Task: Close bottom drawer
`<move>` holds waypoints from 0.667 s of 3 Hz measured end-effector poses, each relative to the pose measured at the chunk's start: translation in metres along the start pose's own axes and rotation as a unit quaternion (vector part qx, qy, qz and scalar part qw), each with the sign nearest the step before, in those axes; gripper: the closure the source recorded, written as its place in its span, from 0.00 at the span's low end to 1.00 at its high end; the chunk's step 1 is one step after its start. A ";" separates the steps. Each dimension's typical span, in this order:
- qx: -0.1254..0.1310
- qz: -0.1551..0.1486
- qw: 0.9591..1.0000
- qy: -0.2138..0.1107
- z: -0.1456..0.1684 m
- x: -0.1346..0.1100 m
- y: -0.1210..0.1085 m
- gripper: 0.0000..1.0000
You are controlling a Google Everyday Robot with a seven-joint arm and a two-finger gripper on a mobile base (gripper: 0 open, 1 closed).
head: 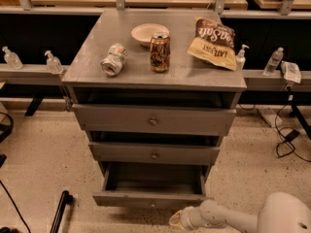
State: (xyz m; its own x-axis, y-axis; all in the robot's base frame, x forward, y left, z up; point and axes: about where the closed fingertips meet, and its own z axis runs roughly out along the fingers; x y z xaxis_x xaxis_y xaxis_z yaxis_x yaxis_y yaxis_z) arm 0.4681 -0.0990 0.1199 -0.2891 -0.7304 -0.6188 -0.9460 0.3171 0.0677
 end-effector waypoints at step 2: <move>0.020 -0.007 1.000 0.000 0.022 -0.028 -0.056 1.00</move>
Offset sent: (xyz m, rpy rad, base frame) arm 0.1584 0.0310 -0.0065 -0.0366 -0.0846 -0.0376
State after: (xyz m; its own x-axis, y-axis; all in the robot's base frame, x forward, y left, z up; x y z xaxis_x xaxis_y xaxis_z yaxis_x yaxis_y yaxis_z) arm 0.5328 -0.0830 0.1166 -0.2755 -0.7346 -0.6200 -0.9434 0.3304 0.0277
